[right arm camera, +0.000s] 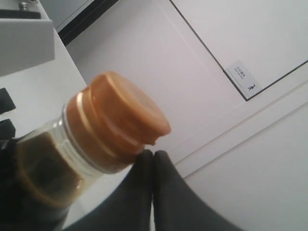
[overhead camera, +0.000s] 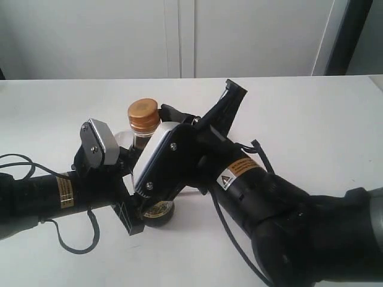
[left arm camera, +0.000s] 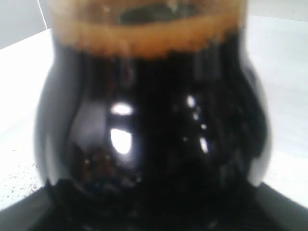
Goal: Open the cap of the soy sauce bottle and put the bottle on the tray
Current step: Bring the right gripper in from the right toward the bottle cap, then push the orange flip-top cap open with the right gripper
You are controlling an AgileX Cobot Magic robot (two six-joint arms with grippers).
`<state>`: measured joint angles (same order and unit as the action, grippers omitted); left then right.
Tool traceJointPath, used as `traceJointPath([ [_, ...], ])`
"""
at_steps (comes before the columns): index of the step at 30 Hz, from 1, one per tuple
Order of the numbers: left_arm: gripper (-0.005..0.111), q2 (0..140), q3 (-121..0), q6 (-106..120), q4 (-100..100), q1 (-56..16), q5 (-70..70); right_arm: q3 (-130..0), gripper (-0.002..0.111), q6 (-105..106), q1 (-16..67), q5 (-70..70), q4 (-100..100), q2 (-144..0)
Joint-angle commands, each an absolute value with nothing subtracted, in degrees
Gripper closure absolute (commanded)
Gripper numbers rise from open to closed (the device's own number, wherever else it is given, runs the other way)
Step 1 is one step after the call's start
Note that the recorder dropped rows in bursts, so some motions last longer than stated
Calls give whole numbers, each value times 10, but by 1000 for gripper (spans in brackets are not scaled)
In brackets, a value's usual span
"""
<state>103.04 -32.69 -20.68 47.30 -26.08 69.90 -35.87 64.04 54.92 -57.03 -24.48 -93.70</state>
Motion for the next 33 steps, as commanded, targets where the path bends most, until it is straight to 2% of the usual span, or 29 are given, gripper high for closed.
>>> traceJointPath([
  [1, 106, 1030, -326, -192, 472, -265, 700, -368, 108, 646, 555, -571, -239, -939],
  [19, 106, 1030, -326, -193, 472, -265, 700, -384, 108, 661, 565, -580, -236, -937],
  [33, 106, 1030, -326, -193, 472, -265, 700, -467, 108, 676, 606, -569, -250, -933],
])
